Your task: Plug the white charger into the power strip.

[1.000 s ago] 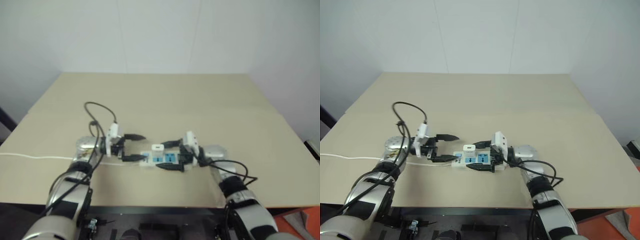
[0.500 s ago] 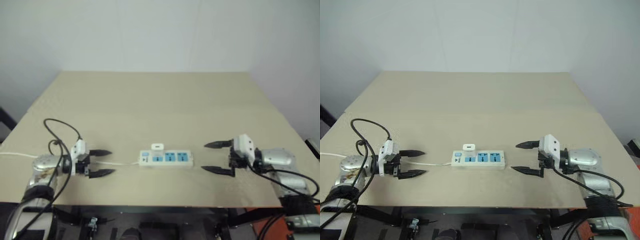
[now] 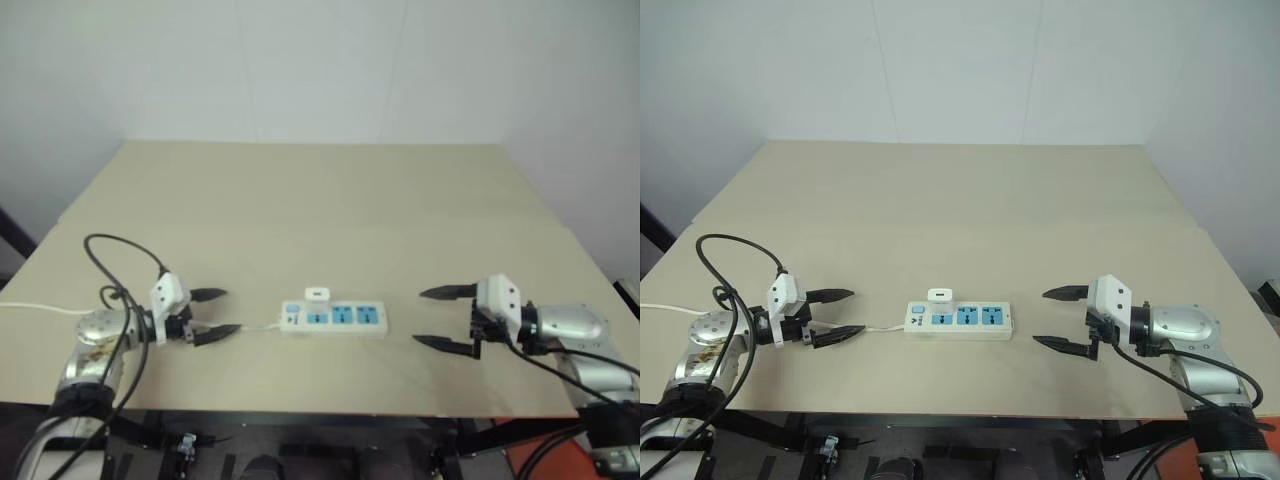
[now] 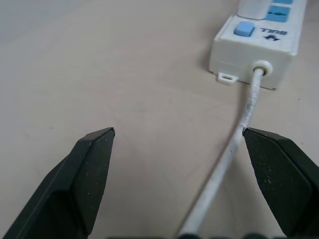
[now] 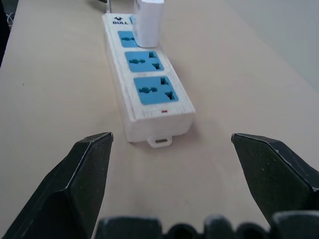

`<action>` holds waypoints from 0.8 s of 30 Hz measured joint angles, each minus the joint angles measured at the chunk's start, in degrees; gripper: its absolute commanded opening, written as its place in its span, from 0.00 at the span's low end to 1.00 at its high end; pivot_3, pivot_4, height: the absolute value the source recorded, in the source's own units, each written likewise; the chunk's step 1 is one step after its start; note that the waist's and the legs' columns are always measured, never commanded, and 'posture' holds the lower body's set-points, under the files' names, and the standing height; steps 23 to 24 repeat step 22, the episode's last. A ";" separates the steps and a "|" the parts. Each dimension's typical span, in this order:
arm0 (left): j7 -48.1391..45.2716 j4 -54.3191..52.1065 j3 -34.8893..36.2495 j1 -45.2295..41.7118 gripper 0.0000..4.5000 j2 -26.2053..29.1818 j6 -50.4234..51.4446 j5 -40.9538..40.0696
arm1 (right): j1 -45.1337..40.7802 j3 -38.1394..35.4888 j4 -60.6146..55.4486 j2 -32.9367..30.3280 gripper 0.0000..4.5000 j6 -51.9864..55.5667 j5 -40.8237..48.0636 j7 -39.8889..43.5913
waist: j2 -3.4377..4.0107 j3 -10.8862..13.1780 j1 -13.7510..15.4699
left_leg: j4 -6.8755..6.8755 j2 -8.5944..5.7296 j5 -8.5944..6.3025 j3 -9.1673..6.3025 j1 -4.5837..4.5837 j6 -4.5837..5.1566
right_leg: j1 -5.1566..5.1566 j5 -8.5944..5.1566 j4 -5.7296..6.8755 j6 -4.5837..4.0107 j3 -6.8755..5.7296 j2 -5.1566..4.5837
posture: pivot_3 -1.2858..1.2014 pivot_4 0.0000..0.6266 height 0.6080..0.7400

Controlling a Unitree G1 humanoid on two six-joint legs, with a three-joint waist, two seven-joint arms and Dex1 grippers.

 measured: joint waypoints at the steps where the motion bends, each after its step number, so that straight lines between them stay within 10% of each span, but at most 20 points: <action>1: 0.60 -0.46 -0.08 0.06 0.99 -0.22 0.76 0.10 | 0.65 -0.02 -0.76 -0.14 1.00 0.19 0.02 -0.41 | 0.00 0.00 0.01 | 0.00 0.00 0.00 0.00 0.00 0.00 | 0.00 -0.01 0.00 0.02 0.00 0.00 | 0.52 0.24 1.00; 24: -1.38 -1.37 -1.76 -2.20 0.99 0.70 6.45 2.15 | 7.28 -4.15 -13.27 -0.83 1.00 6.33 2.03 -9.97 | -0.02 0.02 0.10 | 0.00 -0.01 0.00 0.02 0.00 0.00 | 0.03 -0.13 -0.02 0.22 0.00 0.00 | 0.52 0.24 1.00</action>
